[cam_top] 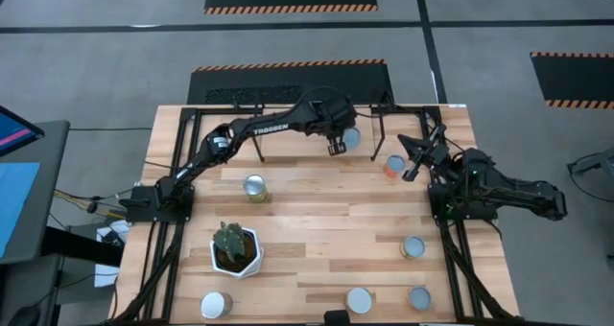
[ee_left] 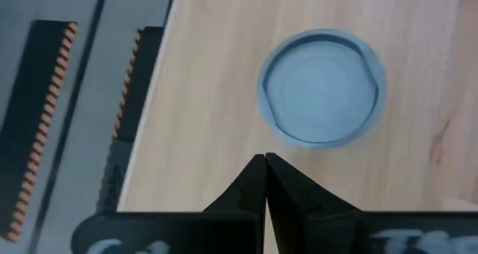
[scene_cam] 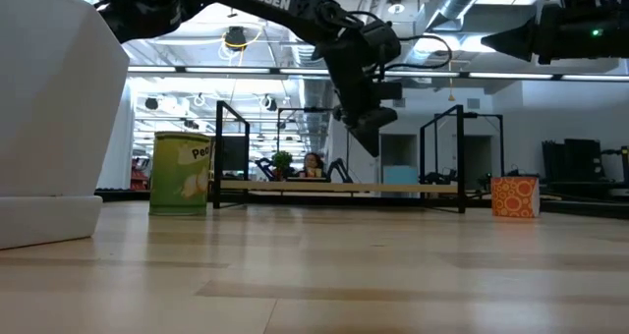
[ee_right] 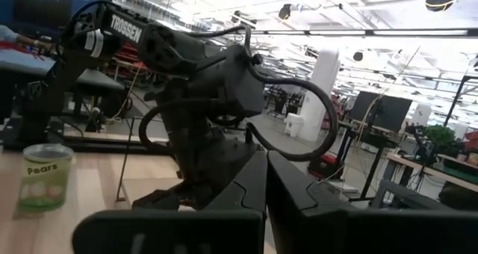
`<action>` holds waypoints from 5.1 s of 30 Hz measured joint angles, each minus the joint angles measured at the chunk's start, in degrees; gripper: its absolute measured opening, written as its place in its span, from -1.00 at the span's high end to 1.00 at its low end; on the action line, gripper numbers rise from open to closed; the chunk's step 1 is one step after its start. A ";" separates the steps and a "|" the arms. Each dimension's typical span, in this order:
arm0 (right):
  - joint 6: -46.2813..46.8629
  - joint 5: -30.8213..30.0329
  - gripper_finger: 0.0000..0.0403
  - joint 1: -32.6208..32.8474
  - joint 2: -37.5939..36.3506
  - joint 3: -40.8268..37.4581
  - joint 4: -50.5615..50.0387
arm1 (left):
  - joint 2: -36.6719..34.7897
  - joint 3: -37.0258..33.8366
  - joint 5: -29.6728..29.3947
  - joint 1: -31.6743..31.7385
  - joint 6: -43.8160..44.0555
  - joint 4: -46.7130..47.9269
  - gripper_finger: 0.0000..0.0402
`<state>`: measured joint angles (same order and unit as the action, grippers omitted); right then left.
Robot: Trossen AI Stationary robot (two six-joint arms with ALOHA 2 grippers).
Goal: Pick and place cans onto a shelf
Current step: Put the canned tuna on the shelf, then put the canned pears on the shelf
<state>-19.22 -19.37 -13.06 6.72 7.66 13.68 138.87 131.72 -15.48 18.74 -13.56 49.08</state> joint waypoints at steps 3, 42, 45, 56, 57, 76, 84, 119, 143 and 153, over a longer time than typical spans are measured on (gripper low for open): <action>1.10 0.01 0.88 0.00 0.00 0.00 0.31 | -0.02 -0.08 2.13 0.01 0.45 0.56 1.00; -2.27 -2.07 0.88 14.21 0.00 3.65 -1.15 | -6.13 -5.34 -11.03 -5.72 2.35 9.40 1.00; -2.27 -3.94 0.88 14.17 -0.02 3.65 -1.34 | -8.73 -5.40 -14.08 -6.32 5.88 19.26 1.00; -2.25 -5.12 0.88 14.14 -0.02 3.65 -4.07 | -23.29 -9.82 -17.82 -6.75 22.36 40.69 1.00; -2.27 -5.57 0.88 14.13 -0.04 3.65 -4.40 | -25.76 -10.91 -18.95 -6.89 24.28 40.49 1.00; -2.28 -6.50 0.88 14.05 -0.02 3.65 -2.78 | -85.61 -70.60 -7.23 -11.52 58.71 30.33 1.00; -2.27 -6.47 0.88 14.05 -0.02 3.65 -1.40 | -81.20 -85.79 -2.26 -11.19 50.86 0.05 1.00; -3.74 -6.48 0.88 14.02 -0.04 3.63 -3.23 | -69.10 -82.07 8.73 -7.32 41.89 -3.00 0.42; -4.61 -6.46 0.88 13.68 -0.03 3.63 -3.38 | -62.40 -80.49 15.13 -6.86 41.19 -11.21 1.00; -4.68 -6.46 0.88 13.68 -0.04 3.63 -3.39 | -62.71 -68.54 11.41 0.44 29.43 -12.69 1.00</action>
<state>-23.90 -25.82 0.62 6.68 11.29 10.29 76.16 63.18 -4.07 19.18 15.88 36.39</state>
